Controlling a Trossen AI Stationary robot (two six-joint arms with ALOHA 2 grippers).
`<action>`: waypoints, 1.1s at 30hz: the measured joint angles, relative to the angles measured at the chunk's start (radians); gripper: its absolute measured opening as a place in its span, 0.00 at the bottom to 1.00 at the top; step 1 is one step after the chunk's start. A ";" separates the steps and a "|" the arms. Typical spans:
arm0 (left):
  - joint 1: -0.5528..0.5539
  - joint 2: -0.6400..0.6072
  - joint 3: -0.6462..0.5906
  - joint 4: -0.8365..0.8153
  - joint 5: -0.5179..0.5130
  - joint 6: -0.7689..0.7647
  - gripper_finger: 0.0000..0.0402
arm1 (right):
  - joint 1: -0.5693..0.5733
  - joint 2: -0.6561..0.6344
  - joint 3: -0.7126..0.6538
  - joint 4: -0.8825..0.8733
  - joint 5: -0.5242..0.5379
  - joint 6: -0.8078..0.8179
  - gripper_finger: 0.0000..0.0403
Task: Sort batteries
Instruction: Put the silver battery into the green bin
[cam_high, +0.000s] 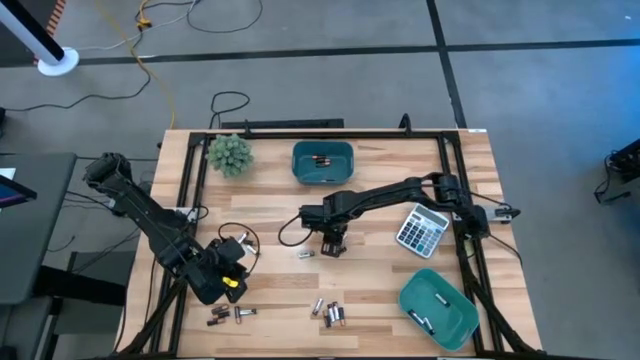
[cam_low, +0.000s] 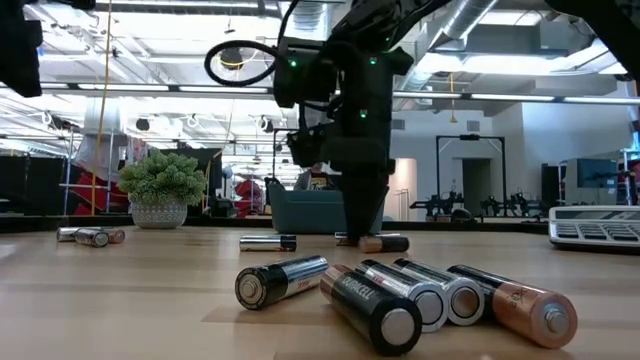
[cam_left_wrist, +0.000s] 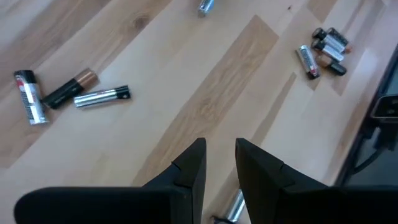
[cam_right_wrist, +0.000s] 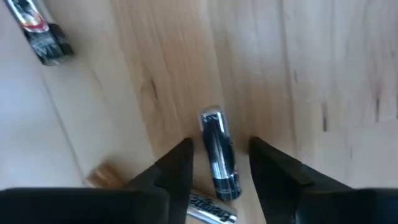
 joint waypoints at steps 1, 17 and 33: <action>0.000 0.000 0.000 -0.010 0.002 0.013 0.21 | -0.001 0.011 0.000 0.000 0.000 0.000 0.40; 0.001 0.000 0.000 -0.037 0.009 0.528 0.21 | -0.015 -0.084 -0.016 0.024 -0.006 0.044 0.07; 0.004 0.000 0.000 -0.005 -0.219 0.590 0.21 | 0.160 -0.506 -0.123 0.015 0.170 0.245 0.03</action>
